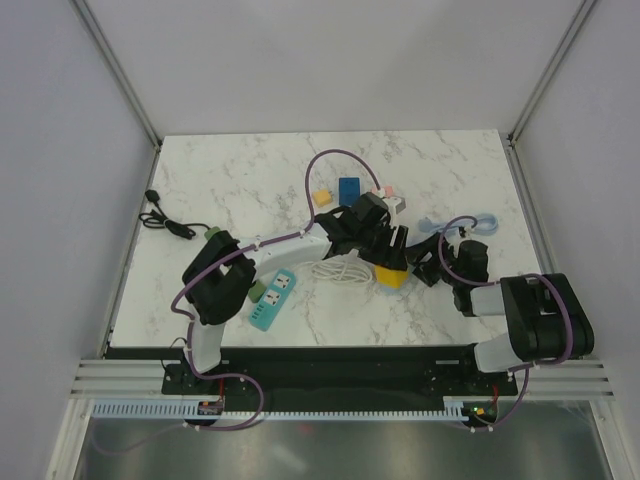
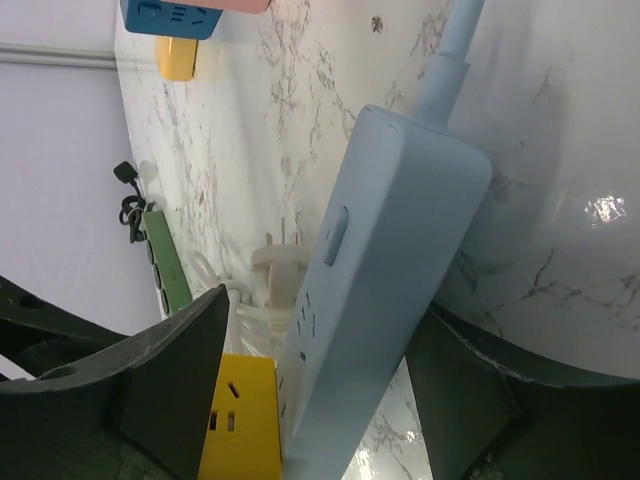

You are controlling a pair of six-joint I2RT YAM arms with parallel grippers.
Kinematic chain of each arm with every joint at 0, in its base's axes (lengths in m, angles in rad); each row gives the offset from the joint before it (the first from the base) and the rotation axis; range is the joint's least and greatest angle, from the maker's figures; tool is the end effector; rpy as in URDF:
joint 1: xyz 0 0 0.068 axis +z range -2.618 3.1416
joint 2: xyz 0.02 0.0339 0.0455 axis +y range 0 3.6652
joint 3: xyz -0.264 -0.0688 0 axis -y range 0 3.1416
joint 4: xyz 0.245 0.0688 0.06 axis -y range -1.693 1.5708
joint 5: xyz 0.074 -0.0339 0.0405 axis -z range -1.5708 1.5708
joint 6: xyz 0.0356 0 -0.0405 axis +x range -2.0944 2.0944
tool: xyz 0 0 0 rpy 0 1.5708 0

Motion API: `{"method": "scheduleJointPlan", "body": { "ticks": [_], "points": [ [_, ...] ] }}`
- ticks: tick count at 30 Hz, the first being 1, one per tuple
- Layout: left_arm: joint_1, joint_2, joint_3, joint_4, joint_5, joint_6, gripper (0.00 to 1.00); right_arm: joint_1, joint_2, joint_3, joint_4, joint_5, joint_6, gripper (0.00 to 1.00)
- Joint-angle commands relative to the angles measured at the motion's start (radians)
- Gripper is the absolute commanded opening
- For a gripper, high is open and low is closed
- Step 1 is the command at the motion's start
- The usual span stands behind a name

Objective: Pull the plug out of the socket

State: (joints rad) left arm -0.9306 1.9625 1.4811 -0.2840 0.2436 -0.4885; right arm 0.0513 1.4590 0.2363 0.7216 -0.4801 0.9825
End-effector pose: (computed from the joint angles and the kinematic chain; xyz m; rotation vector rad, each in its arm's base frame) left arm 0.2583 -0.3612 0.2220 0.6814 2.4324 -0.9343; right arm 0.2220 0.0279 0.1153 0.6983 2.0960 1.1054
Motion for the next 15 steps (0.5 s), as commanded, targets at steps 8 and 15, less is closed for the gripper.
{"method": "scheduleJointPlan", "body": {
  "ticks": [8,15],
  "points": [
    [-0.004,-0.047,-0.031,0.146,0.106,-0.075,0.02,0.015,0.101,-0.052,0.231,0.037,-0.005,0.47],
    [-0.004,-0.03,-0.033,0.134,0.128,-0.055,0.02,0.015,0.106,-0.055,0.24,0.063,-0.036,0.1]
  ]
}}
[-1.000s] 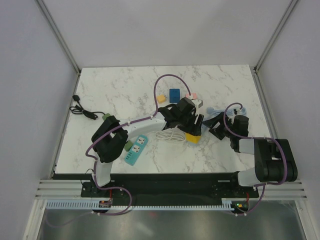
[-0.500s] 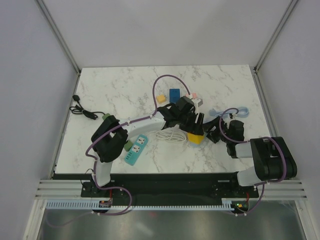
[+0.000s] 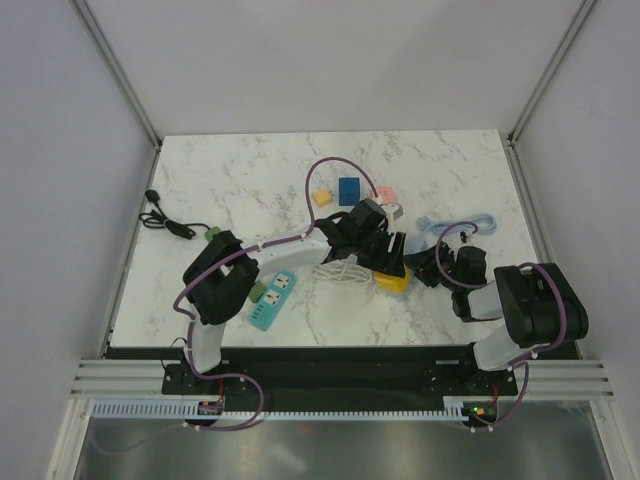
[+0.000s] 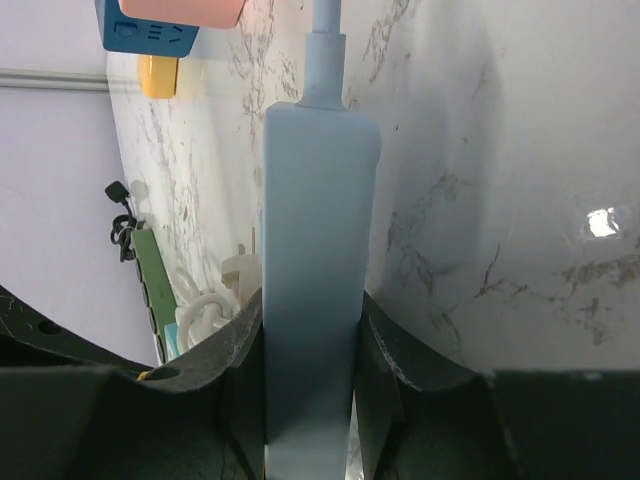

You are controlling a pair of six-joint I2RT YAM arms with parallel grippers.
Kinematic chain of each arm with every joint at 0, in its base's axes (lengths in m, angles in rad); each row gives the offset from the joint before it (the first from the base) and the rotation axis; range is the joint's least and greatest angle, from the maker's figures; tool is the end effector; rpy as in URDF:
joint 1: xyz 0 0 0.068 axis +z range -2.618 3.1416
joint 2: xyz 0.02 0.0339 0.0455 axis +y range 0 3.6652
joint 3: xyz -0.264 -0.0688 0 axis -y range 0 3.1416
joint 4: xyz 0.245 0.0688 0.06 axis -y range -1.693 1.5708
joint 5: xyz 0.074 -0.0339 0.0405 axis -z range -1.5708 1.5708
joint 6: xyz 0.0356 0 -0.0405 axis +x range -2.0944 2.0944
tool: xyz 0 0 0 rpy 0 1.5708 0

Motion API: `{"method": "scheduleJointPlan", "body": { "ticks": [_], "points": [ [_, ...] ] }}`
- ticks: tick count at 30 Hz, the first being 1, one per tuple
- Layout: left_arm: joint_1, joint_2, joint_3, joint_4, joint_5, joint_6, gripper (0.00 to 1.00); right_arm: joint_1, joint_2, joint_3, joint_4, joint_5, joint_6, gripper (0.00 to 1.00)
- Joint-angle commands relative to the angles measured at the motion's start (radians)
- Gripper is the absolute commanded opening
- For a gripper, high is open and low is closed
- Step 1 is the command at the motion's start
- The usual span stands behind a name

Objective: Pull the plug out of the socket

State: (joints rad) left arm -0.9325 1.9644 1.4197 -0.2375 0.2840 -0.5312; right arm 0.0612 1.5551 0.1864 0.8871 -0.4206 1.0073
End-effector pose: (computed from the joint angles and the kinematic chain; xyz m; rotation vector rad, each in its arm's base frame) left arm 0.2533 -0.3582 0.2054 0.6597 2.4792 -0.9844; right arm 0.2169 0.0279 0.1002 0.7395 2.0613 1.0688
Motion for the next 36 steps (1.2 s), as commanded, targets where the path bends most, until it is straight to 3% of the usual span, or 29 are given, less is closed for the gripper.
{"method": "scheduleJointPlan", "body": {
  "ticks": [1,3,4,5,7,10,18,29,36],
  "points": [
    [-0.002,-0.026,0.033,0.081,0.099,-0.004,0.03,0.008,0.01,-0.008,0.076,0.011,-0.059,0.05],
    [-0.002,-0.019,0.027,0.076,0.1,-0.007,0.17,0.006,0.017,-0.011,0.084,0.008,-0.056,0.0],
    [-0.002,-0.019,0.024,0.076,0.096,-0.012,0.36,0.006,0.02,-0.018,0.104,0.006,-0.047,0.0],
    [-0.003,-0.019,0.022,0.078,0.093,-0.016,0.43,0.006,0.025,-0.021,0.111,0.003,-0.045,0.0],
    [-0.003,-0.022,0.018,0.076,0.083,-0.024,0.7,0.006,0.039,-0.019,0.124,0.0,-0.042,0.0],
    [-0.003,-0.024,0.01,0.067,0.076,-0.021,0.79,0.005,0.065,-0.015,0.145,-0.014,-0.038,0.0],
    [-0.019,0.013,0.008,0.06,0.086,-0.018,0.82,-0.004,0.086,-0.021,0.177,-0.026,-0.024,0.0],
    [-0.051,0.022,-0.005,-0.005,-0.022,0.01,0.84,-0.009,0.082,-0.027,0.188,-0.027,-0.022,0.0],
    [-0.074,0.05,0.002,-0.016,-0.034,0.017,0.75,-0.009,0.082,-0.033,0.2,-0.029,-0.022,0.0]
  ]
}}
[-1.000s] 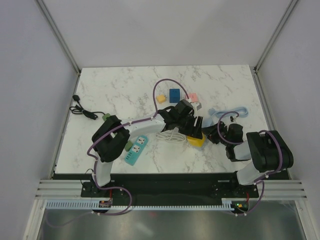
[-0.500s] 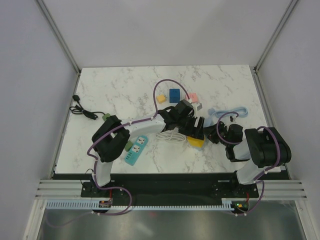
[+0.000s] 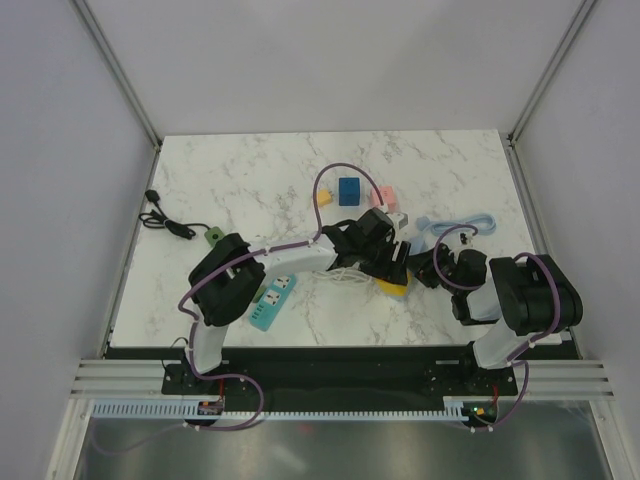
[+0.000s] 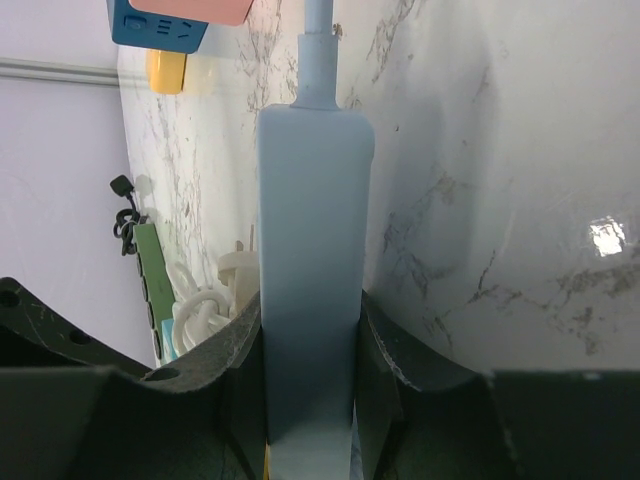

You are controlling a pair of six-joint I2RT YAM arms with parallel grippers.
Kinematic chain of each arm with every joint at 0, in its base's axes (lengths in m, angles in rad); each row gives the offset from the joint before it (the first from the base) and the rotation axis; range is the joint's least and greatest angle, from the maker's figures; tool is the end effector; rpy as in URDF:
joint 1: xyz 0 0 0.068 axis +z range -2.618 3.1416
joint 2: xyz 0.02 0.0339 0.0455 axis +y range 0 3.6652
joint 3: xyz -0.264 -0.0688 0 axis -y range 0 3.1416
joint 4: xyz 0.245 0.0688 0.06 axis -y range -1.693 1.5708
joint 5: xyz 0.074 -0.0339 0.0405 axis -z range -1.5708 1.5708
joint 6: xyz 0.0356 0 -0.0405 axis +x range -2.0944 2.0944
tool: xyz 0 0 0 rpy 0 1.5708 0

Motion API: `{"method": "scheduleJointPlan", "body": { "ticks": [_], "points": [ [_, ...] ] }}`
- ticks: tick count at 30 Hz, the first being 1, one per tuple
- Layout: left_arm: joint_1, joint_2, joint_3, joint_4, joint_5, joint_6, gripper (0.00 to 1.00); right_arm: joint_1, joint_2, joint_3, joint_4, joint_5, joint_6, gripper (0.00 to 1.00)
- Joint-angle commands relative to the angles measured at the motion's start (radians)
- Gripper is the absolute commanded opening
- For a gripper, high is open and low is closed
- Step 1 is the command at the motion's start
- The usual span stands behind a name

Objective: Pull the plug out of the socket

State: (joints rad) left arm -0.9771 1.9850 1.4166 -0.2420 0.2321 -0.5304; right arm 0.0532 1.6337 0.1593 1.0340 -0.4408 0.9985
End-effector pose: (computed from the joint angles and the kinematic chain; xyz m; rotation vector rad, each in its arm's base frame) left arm 0.2393 -0.3692 0.1951 0.6900 2.4941 -0.9267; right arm 0.2148 0.0267 0.0936 0.6986 2.0295 1.0882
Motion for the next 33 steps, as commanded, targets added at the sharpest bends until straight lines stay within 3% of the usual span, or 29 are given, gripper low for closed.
{"method": "scheduleJointPlan", "body": {
  "ticks": [1,3,5,6,8,9,10,15,20,23,27,29,33],
  "points": [
    [-0.029,0.037,0.008,-0.011,0.021,0.017,0.72,-0.003,0.003,-0.006,0.054,-0.01,-0.014,0.0],
    [-0.032,0.047,0.019,-0.011,0.027,0.015,0.67,-0.003,0.002,-0.007,0.06,-0.01,-0.014,0.0],
    [-0.031,0.055,0.027,-0.011,0.027,0.013,0.55,-0.001,-0.001,-0.012,0.063,-0.01,-0.015,0.0],
    [-0.032,0.054,0.028,-0.013,0.023,0.013,0.39,-0.003,-0.005,-0.014,0.066,-0.009,-0.017,0.0],
    [-0.026,0.04,0.033,-0.016,0.012,0.013,0.22,-0.003,-0.012,-0.018,0.066,0.002,-0.02,0.0],
    [-0.023,0.034,0.036,-0.017,0.001,0.012,0.08,-0.003,-0.014,-0.018,0.064,0.005,-0.023,0.0],
    [-0.018,0.025,0.039,-0.016,0.0,0.009,0.02,-0.003,-0.018,-0.018,0.061,0.01,-0.024,0.0],
    [0.011,-0.037,0.068,0.007,0.021,-0.029,0.02,0.008,-0.034,-0.007,-0.001,0.036,-0.047,0.0],
    [0.031,-0.133,-0.071,0.197,0.032,-0.144,0.02,0.02,-0.066,0.005,-0.063,0.073,-0.064,0.0],
    [0.008,-0.155,-0.081,0.182,-0.043,-0.117,0.02,0.023,-0.077,0.002,-0.08,0.086,-0.064,0.0],
    [-0.055,-0.097,0.027,-0.057,-0.325,-0.01,0.02,0.027,-0.078,0.006,-0.095,0.096,-0.066,0.0],
    [-0.052,-0.068,0.027,-0.054,-0.297,-0.02,0.02,0.028,-0.086,0.006,-0.103,0.099,-0.069,0.0],
    [-0.026,-0.087,-0.034,0.084,-0.078,-0.089,0.02,0.028,-0.106,0.0,-0.115,0.114,-0.072,0.0]
  ]
}}
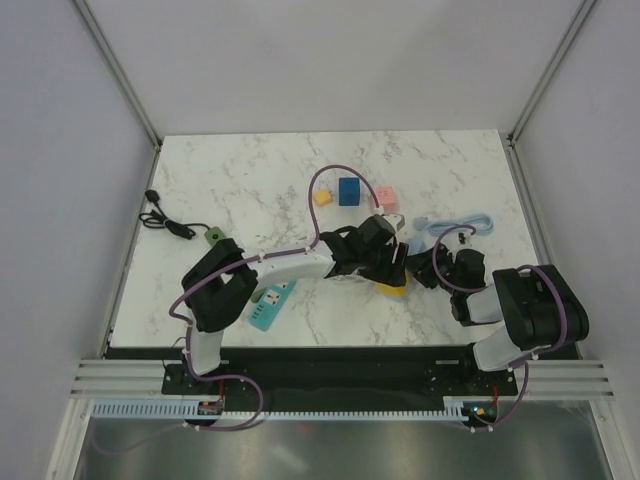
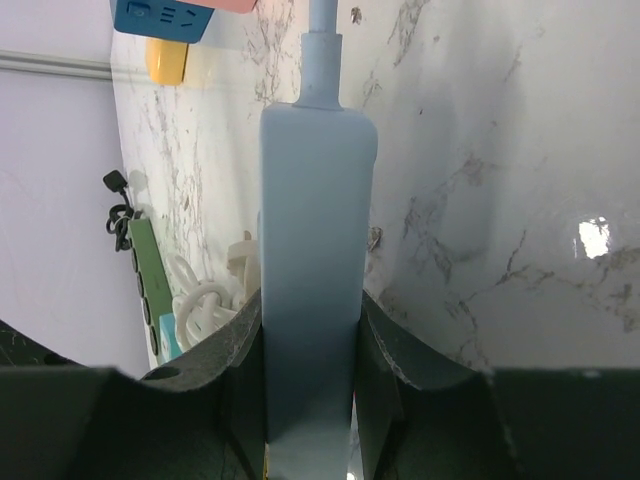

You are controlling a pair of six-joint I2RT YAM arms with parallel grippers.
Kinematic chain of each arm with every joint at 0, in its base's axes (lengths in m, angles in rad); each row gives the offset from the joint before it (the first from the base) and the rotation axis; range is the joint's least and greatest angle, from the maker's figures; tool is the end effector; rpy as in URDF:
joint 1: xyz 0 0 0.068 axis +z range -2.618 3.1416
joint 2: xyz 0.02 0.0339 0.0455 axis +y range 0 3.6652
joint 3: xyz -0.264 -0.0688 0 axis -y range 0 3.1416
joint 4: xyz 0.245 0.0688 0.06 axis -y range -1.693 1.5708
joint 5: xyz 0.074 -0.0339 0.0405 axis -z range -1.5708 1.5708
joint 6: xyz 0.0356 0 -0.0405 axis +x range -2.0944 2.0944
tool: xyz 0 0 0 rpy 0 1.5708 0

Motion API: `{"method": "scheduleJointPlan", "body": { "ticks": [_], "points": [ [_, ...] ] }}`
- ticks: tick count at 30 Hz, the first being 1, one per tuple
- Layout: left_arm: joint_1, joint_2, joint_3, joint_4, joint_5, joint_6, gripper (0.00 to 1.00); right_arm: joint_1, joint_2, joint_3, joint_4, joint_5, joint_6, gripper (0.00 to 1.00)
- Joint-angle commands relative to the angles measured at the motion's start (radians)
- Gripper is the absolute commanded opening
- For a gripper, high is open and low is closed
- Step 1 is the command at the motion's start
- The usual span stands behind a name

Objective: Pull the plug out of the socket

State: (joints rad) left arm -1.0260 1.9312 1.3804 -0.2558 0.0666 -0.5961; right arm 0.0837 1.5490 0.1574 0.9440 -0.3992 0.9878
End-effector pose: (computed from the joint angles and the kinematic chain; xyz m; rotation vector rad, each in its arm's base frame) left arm 0.2203 -0.3682 0.2044 0.5763 2.4798 -0.8001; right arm 0.2113 0.0316 0.1008 0.6883 2.0396 1.0573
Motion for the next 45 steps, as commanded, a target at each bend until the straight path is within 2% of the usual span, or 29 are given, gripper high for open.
{"method": "scheduleJointPlan", "body": {
  "ticks": [1,3,10,18,22,25,32,36,39,42,45],
  "points": [
    [0.03,-0.04,-0.012,0.142,0.113,-0.037,0.02,-0.002,-0.029,-0.002,-0.025,0.077,-0.061,0.0],
    [0.05,-0.057,-0.011,0.153,0.14,-0.05,0.02,-0.002,-0.033,-0.002,-0.031,0.08,-0.063,0.0],
    [0.06,-0.113,-0.023,0.132,0.067,-0.018,0.02,-0.002,-0.035,-0.001,-0.044,0.083,-0.064,0.0],
    [0.121,-0.159,-0.081,0.2,0.186,-0.1,0.02,-0.002,-0.056,-0.004,-0.068,0.102,-0.069,0.0],
    [0.165,-0.127,-0.025,0.178,0.257,-0.085,0.02,-0.002,-0.063,-0.009,-0.065,0.105,-0.067,0.0],
    [0.172,-0.109,0.002,0.144,0.242,-0.061,0.02,-0.002,-0.069,-0.009,-0.07,0.108,-0.071,0.0],
    [0.198,-0.195,-0.037,0.07,0.153,0.021,0.02,-0.001,-0.072,-0.01,-0.063,0.105,-0.071,0.0],
    [0.254,-0.294,-0.124,0.039,0.085,0.079,0.02,-0.001,-0.047,-0.004,-0.045,0.08,-0.072,0.0],
    [0.334,-0.376,-0.194,0.061,0.091,0.104,0.02,-0.001,-0.033,0.002,-0.033,0.066,-0.071,0.0],
    [0.446,-0.449,-0.285,0.149,0.159,0.069,0.02,-0.002,-0.035,-0.004,-0.021,0.063,-0.069,0.0],
    [0.553,-0.498,-0.352,0.22,0.109,0.001,0.02,-0.002,-0.038,-0.009,-0.013,0.065,-0.067,0.0]
  ]
}}
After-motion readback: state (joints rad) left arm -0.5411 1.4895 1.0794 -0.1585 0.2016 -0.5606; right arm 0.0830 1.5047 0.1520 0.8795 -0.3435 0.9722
